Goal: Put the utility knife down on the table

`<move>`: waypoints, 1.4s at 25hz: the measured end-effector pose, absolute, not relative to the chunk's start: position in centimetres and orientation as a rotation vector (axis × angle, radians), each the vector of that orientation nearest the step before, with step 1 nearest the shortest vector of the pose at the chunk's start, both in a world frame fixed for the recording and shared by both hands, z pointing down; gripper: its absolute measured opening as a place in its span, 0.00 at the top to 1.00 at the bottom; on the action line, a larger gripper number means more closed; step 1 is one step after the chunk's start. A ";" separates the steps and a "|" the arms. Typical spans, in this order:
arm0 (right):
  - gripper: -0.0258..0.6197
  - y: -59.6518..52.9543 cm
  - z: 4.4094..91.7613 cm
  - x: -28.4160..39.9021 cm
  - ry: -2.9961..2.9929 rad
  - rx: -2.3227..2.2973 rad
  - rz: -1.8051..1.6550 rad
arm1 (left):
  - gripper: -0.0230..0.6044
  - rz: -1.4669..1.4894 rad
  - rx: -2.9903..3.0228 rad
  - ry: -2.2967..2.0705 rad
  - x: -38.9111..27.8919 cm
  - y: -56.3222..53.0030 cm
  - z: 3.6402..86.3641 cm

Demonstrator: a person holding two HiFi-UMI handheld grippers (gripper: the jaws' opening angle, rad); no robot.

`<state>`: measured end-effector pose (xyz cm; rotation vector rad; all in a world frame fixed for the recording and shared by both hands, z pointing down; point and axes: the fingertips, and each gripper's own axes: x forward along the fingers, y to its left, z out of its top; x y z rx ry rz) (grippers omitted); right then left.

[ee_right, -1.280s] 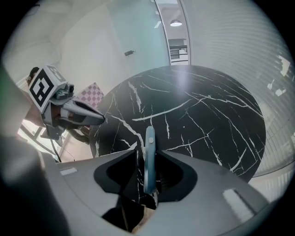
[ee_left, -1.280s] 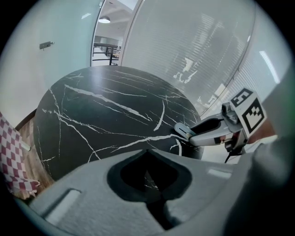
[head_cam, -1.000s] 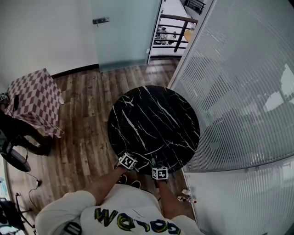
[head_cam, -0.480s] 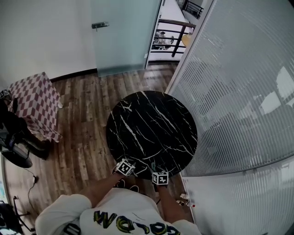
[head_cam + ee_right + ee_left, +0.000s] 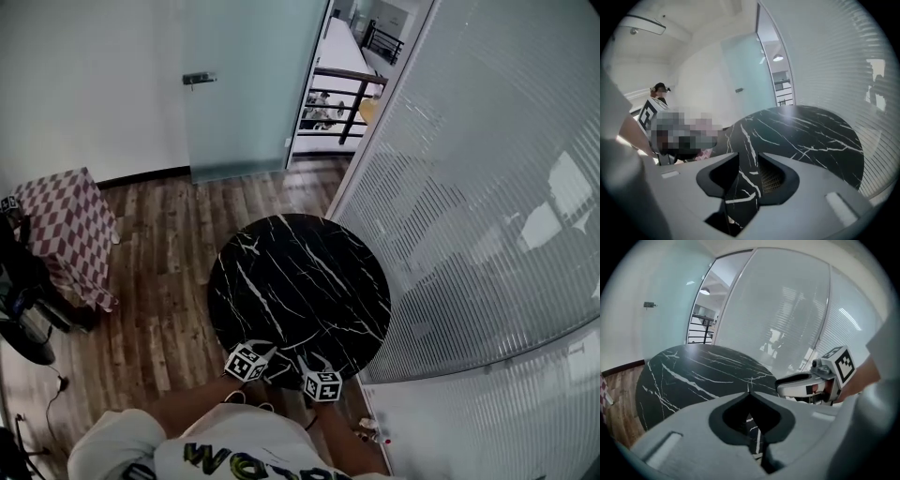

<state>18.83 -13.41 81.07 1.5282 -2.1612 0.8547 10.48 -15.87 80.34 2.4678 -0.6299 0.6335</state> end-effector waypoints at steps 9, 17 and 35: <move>0.82 -14.0 69.1 16.7 -2.400 1.610 0.713 | 0.96 0.358 2.654 -0.598 11.4 -15.5 67.7; 0.87 -13.1 58.3 15.1 -2.526 1.617 0.418 | 0.96 0.117 2.810 -0.565 11.3 -13.3 56.0; 0.96 -9.4 44.2 12.2 -2.763 1.601 0.181 | 0.96 -0.229 2.982 -0.522 10.1 -9.6 42.2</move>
